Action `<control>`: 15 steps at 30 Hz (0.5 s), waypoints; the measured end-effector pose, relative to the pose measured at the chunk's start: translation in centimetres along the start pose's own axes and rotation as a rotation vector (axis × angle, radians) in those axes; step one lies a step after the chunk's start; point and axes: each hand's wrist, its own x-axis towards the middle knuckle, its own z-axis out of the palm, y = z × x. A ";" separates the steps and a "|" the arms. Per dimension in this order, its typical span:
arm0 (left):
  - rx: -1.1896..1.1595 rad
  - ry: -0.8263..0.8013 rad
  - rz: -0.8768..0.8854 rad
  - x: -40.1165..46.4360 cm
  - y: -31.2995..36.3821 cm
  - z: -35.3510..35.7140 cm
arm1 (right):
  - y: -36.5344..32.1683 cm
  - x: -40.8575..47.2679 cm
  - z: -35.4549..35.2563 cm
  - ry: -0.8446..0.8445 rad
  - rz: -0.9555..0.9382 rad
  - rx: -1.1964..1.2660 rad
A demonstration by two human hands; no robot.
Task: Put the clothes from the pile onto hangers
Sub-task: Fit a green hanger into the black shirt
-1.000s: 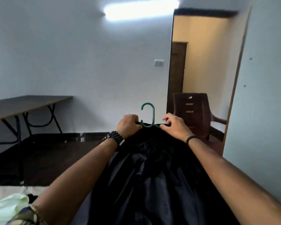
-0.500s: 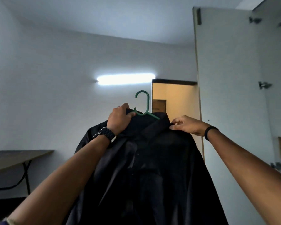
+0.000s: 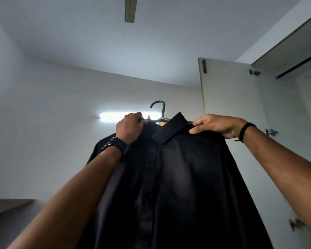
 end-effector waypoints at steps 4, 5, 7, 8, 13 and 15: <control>0.060 0.017 0.004 -1.5 1.9 3.0 | 1.4 -2.1 -1.7 -0.022 0.038 0.085; 0.015 0.013 -0.043 -1.8 2.4 3.9 | 2.1 -2.6 -2.1 -0.011 0.047 0.124; -0.128 -0.014 -0.124 -2.5 4.2 6.6 | 4.2 -4.0 -3.1 0.026 0.089 0.159; -0.168 -0.028 -0.138 -2.9 5.1 7.9 | 5.3 -4.6 -3.6 0.046 0.118 0.138; -0.292 -0.140 -0.171 -4.9 11.7 16.9 | 12.1 -9.0 -7.7 0.328 0.158 -0.219; -0.388 -0.189 -0.198 -5.4 15.6 21.1 | 14.9 -11.0 -9.9 0.479 0.128 -0.328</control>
